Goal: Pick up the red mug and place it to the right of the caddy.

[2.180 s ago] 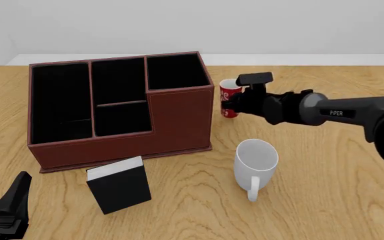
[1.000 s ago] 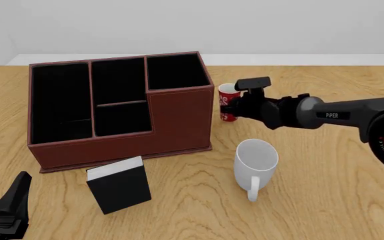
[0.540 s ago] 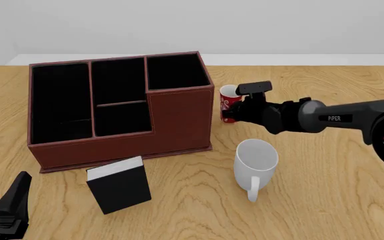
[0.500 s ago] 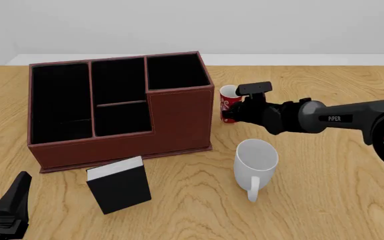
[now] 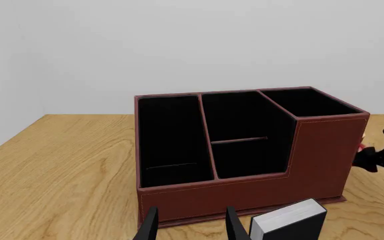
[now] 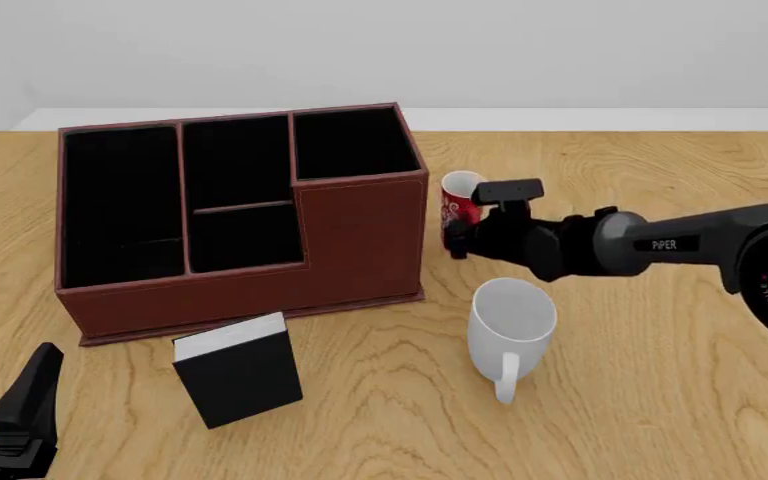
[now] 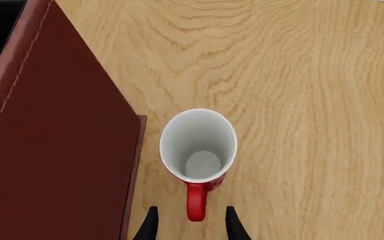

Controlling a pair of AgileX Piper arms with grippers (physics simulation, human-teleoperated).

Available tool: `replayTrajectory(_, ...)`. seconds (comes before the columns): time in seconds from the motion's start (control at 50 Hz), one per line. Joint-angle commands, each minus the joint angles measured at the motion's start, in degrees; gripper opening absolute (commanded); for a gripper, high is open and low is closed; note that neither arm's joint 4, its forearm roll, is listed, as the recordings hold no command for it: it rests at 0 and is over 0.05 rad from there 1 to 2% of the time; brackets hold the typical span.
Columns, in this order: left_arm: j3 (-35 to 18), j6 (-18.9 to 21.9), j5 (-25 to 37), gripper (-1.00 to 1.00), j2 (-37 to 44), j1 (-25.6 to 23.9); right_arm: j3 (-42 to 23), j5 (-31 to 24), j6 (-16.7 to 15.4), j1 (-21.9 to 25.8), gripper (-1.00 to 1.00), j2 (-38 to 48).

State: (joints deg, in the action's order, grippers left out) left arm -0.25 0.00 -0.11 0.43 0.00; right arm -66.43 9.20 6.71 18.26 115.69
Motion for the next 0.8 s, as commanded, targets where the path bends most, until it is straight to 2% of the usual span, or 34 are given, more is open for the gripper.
replayTrajectory(0.02,0.0,0.0,0.0,1.0,0.0,0.0,0.9,0.2,0.4,0.1,1.0,0.0)
replayTrajectory(0.4,0.0,0.0,0.0,1.0,0.0,0.0,5.1,-1.0,1.4,0.0,1.0,-7.9)
replayTrajectory(0.58,0.0,0.0,0.0,1.0,0.0,0.0,8.4,-1.3,0.8,0.5,1.0,-12.2)
replayTrajectory(0.64,0.0,0.0,0.0,1.0,0.0,0.0,9.3,-1.7,1.5,1.2,1.0,-13.5)
replayTrajectory(0.8,0.0,0.0,0.0,1.0,0.0,0.0,11.8,-2.8,0.6,1.5,1.0,-18.3)
